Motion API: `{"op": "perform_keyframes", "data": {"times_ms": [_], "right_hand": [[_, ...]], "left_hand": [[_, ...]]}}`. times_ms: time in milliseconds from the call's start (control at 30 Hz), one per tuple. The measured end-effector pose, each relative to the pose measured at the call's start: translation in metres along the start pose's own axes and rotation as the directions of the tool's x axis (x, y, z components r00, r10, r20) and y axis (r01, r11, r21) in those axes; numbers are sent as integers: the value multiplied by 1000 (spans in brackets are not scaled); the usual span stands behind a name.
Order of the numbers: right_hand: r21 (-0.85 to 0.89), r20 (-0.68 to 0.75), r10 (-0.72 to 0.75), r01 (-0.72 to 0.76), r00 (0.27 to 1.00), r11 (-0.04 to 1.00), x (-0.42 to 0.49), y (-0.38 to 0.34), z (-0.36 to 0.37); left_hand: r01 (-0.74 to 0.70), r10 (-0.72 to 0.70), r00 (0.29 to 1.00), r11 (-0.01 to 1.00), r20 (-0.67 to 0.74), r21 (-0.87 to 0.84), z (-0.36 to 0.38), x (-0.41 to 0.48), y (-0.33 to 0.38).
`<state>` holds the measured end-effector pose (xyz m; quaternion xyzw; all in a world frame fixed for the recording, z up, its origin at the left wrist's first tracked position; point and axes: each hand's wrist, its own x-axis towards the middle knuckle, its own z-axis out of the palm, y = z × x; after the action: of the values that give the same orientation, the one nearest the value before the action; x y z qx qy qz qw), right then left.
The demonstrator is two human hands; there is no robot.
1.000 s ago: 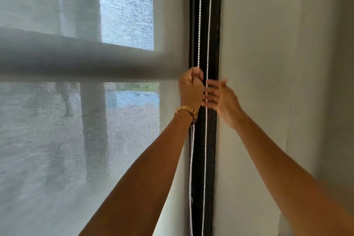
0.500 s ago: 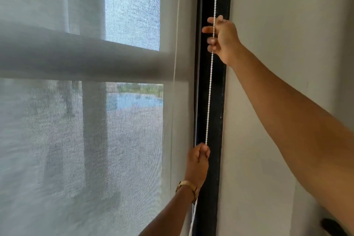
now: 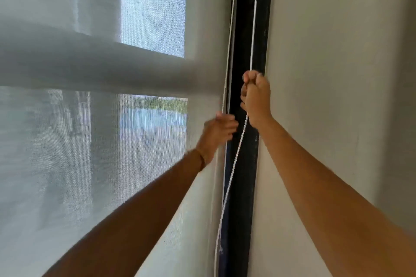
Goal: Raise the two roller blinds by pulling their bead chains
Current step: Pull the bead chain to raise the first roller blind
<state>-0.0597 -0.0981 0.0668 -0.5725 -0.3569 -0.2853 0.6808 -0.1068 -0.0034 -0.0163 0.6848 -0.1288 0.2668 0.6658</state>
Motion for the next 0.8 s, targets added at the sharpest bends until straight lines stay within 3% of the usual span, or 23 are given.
{"op": "perform_keyframes", "data": {"times_ms": [133, 367, 467, 600, 700, 800], "right_hand": [[-72, 40, 88, -85, 995, 994, -58, 67, -6], [-67, 54, 311, -307, 949, 949, -173, 141, -4], [-79, 53, 360, -355, 931, 931, -206, 150, -4], [-38, 191, 497, -500, 846, 865, -217, 156, -12], [24, 328, 611, -653, 721, 757, -204, 150, -23], [275, 360, 670, -760, 649, 589, -180, 132, -32]], "left_hand": [[-80, 77, 993, 996, -89, -28, 0, 42, 56], [-74, 74, 997, 997, 35, -13, 31, 62, 86], [-104, 100, 989, 994, -108, -31, 42, 63, 89], [-235, 227, 953, 972, -198, -18, 42, 60, 75], [-248, 245, 950, 969, -191, 9, 44, 58, 69], [-245, 251, 948, 968, -198, 52, 50, 46, 64]]}}
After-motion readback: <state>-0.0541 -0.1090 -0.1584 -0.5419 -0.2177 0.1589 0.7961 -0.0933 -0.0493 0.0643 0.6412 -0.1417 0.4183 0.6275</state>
